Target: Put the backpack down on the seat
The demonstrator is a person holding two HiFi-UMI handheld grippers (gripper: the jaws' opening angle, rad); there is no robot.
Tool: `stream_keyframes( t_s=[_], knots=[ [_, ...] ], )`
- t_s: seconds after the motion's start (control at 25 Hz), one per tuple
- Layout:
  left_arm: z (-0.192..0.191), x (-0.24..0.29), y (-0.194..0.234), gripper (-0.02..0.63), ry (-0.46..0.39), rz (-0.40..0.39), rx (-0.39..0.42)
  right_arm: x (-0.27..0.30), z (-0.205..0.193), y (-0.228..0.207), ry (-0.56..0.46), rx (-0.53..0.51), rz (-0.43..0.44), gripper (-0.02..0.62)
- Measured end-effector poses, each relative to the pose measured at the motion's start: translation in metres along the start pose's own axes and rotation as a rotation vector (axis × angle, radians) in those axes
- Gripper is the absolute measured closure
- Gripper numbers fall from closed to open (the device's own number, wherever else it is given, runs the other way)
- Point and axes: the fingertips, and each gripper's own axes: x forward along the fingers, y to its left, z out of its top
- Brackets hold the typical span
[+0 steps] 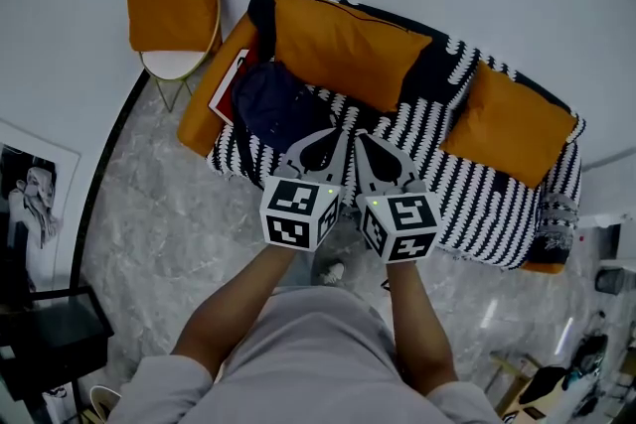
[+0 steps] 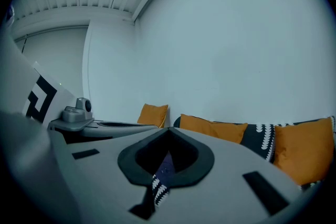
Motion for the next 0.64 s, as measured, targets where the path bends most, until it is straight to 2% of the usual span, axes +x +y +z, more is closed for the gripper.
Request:
stream_keyframes(
  t_s=[0.64],
  knots=[
    [-0.011,-0.001,-0.013,0.601,0.02,-0.014,-0.001,-0.01,-0.004,-0.006,-0.001,0.001,-0.014,0.594]
  ],
)
